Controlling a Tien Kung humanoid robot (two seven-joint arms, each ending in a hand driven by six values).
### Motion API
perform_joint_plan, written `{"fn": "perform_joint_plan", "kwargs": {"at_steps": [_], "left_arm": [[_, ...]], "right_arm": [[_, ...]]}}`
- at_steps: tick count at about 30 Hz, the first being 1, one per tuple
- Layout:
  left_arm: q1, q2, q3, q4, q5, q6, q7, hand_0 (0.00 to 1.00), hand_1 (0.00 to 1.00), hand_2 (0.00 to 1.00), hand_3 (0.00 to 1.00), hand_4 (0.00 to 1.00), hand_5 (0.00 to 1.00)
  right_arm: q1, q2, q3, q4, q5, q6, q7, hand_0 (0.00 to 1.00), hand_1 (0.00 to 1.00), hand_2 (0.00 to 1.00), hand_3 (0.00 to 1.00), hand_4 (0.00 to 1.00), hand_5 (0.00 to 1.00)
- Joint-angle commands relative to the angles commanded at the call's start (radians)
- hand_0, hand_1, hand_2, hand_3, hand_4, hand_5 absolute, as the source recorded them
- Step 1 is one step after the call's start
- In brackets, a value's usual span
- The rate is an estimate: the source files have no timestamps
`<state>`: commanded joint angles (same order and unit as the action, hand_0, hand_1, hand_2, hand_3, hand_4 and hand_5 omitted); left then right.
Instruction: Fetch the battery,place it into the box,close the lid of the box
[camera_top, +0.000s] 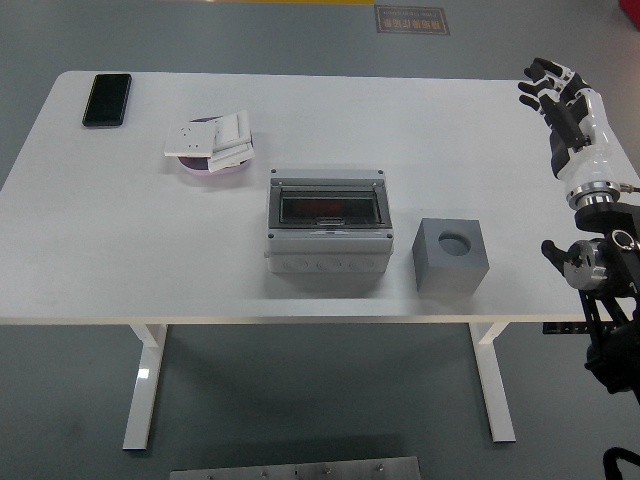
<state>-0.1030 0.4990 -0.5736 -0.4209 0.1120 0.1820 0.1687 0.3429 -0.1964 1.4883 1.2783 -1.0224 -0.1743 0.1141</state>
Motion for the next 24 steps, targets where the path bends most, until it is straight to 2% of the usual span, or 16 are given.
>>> {"fn": "perform_joint_plan", "kwargs": {"at_steps": [17,24], "left_arm": [[0.002,-0.003,-0.003,0.000,0.009,-0.002,0.003,0.583,0.739,0.653,0.600,0.713,0.252],[0.011,-0.010,0.023,0.003,-0.028,-0.007,-0.019,0.583,0.740,0.652,0.600,0.713,0.252]], "right_arm": [[-0.008,0.000,0.004,0.006,-0.002,-0.001,0.001,0.770,0.707,0.707,0.682,0.774,0.455],[-0.009,-0.002,0.000,0.000,0.000,-0.004,0.001,0.768,0.707,0.707,0.683,0.775,0.466]]}}
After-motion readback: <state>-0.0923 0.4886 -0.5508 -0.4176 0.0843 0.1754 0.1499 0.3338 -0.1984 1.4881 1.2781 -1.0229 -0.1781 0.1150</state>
